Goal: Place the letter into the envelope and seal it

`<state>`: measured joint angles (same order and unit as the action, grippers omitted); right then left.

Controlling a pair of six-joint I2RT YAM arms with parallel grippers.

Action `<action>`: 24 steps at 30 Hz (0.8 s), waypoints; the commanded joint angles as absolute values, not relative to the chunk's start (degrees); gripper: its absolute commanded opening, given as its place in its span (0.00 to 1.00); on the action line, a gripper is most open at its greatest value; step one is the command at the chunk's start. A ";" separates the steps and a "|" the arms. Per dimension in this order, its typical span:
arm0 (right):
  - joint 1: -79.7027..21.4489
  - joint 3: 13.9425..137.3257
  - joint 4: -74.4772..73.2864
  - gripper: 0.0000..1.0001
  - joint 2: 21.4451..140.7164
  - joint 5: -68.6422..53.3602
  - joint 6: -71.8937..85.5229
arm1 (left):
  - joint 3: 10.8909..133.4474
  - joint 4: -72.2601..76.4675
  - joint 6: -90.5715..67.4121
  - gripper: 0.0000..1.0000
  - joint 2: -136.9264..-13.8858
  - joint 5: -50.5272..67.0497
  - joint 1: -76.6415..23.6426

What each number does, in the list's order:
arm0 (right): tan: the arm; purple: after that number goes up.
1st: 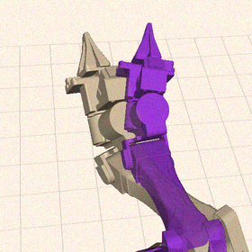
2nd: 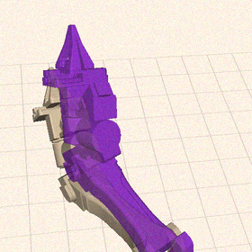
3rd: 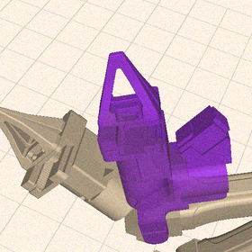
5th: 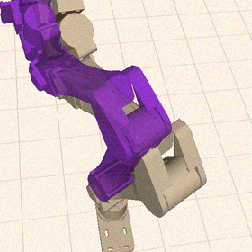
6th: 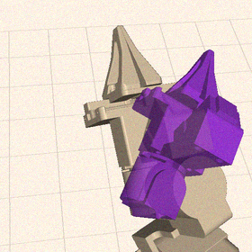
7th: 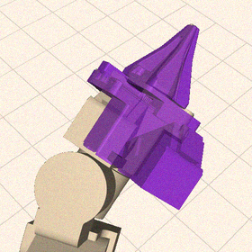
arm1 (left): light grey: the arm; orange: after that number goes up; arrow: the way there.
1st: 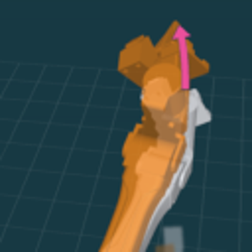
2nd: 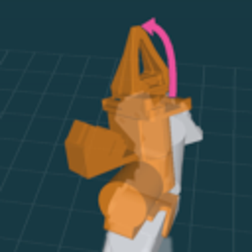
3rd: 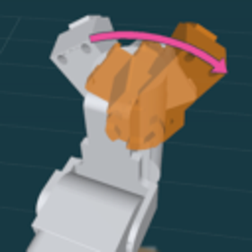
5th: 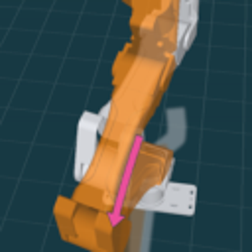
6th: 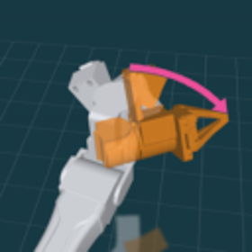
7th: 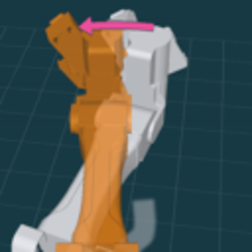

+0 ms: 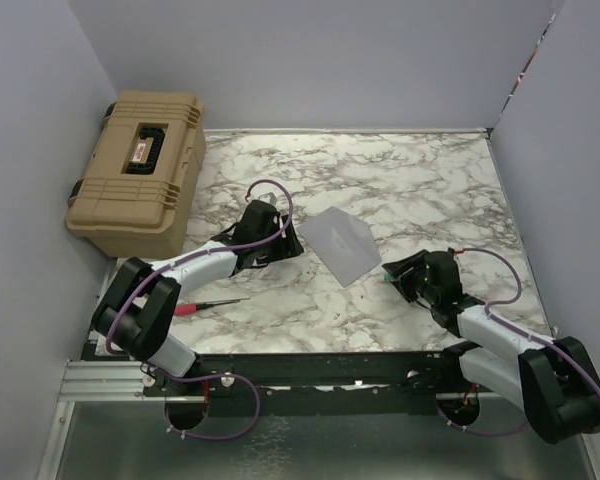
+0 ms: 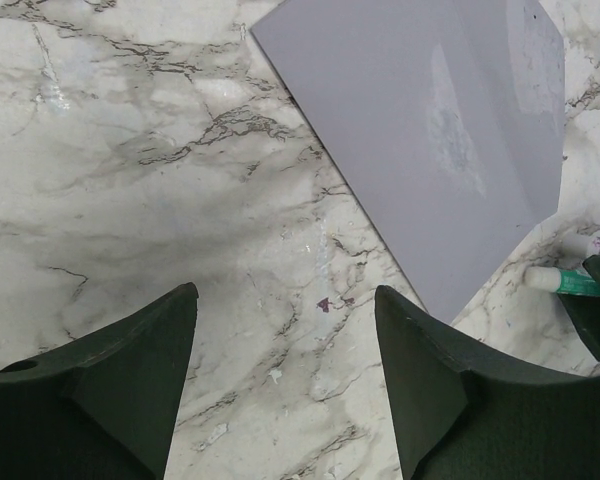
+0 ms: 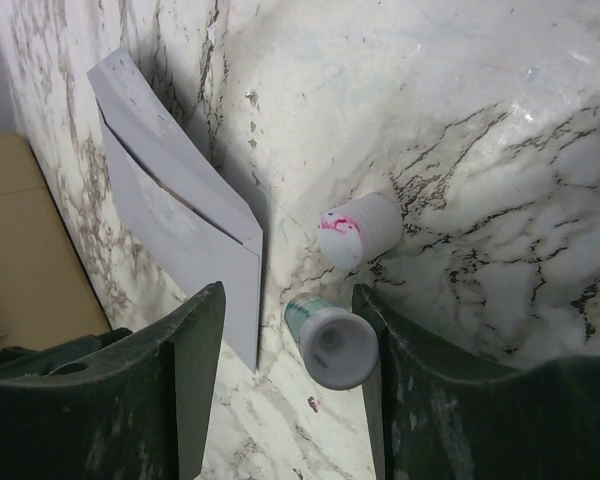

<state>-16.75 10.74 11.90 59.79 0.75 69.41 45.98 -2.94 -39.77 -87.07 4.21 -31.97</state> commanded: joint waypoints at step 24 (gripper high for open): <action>-16.35 27.02 -24.57 0.50 46.57 9.48 61.49 | 52.75 -0.42 -38.39 0.53 -90.76 13.76 -31.82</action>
